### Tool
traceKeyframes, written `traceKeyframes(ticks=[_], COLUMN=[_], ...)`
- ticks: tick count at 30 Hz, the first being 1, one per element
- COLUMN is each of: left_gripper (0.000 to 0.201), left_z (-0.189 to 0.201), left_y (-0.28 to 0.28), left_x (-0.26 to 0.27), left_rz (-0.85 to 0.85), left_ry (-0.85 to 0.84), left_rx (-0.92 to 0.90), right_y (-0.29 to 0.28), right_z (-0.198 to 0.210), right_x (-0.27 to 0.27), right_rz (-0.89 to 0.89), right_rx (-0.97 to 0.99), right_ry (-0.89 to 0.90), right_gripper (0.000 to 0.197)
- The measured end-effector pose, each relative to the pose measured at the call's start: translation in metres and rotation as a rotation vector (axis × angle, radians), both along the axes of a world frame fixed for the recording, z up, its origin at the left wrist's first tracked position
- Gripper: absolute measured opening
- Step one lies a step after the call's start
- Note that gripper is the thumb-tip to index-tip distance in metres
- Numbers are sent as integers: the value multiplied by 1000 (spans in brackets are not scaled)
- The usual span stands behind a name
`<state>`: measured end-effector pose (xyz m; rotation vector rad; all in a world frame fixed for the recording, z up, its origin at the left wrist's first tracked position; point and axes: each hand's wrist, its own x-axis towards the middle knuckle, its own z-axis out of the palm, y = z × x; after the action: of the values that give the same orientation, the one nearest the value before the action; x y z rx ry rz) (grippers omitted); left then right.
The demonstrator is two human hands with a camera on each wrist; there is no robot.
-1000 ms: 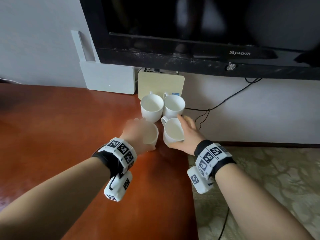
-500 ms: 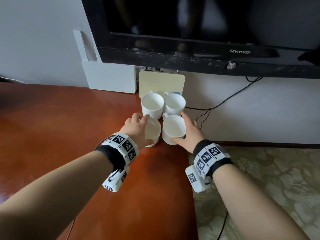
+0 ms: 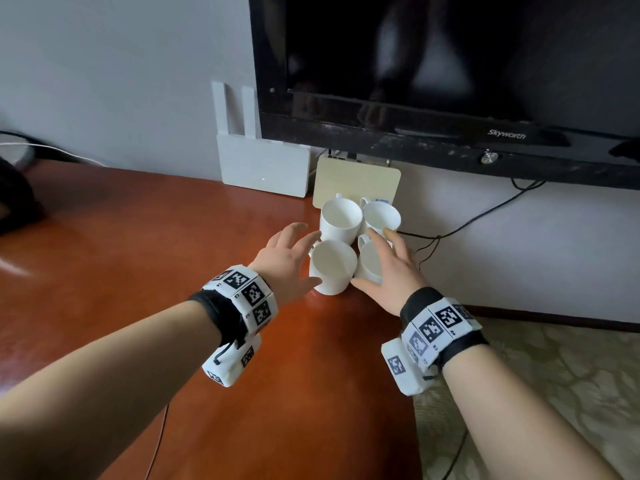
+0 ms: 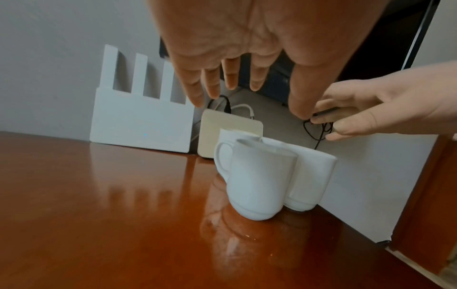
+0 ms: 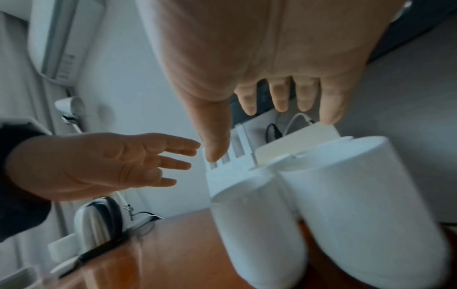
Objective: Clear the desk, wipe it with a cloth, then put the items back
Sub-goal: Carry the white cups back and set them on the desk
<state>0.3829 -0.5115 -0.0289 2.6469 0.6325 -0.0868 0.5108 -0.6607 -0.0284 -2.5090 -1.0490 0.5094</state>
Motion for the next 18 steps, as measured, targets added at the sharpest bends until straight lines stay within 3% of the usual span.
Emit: traceKeyframes(ticks=[7, 18], left_gripper=[76, 80], left_z=[34, 45], left_y=[38, 147], left_x=[-104, -360], left_rz=[-13, 12], left_ry=[-123, -119], left_rx=[21, 93], right_y=[54, 164], right_z=[40, 66], right_x=[-88, -292], right_rz=[221, 510], right_rx=[-5, -37], right_ry=[-45, -101], right_gripper=[76, 68])
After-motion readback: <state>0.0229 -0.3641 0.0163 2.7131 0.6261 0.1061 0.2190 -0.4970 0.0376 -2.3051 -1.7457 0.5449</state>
